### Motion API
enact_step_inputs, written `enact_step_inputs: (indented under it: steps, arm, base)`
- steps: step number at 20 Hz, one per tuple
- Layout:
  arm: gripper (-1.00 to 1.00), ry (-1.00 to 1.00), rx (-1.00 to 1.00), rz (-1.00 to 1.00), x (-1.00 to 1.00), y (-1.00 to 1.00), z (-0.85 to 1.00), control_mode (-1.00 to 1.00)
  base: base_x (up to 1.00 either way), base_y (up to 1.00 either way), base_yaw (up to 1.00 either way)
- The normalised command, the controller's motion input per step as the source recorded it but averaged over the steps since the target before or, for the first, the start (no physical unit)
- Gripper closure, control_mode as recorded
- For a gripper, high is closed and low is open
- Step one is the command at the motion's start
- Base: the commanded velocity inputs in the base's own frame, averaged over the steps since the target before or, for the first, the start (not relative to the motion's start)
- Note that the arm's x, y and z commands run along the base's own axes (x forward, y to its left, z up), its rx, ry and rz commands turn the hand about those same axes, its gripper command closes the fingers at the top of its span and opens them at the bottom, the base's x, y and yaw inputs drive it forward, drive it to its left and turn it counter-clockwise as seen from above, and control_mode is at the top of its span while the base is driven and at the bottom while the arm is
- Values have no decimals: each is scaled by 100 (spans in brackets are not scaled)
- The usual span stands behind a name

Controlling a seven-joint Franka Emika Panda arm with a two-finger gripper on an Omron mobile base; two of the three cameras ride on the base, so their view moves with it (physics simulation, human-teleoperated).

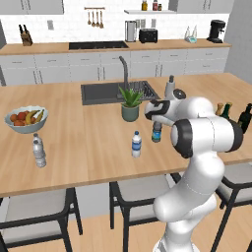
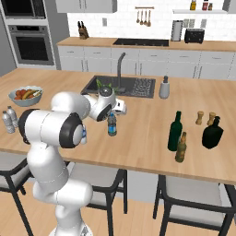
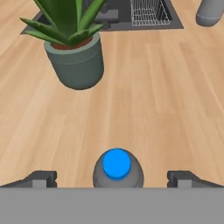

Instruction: Move the plastic bottles in the middle to the plastics group, and the glass bottles in the middle to the glass group.

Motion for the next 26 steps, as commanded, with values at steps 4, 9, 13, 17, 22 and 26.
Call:
enact_step_inputs:
  steps: [4, 9, 13, 17, 22, 26]
  arm:
    - [-100, 0, 0, 0, 5, 0, -6, -100]
    - [-100, 0, 0, 0, 16, 0, -8, -100]
    - [-100, 0, 0, 0, 11, 0, -1, -100]
    - [-100, 0, 0, 0, 2, 0, -14, -100]
    - [-100, 0, 0, 0, 0, 0, -17, -100]
    - [-100, 0, 0, 0, 4, 0, -10, -100]
  base:
    - [0, 0, 0]
    - [0, 0, 0]
    - [0, 0, 0]
    - [0, 0, 0]
    - [0, 0, 0]
    - [0, 0, 0]
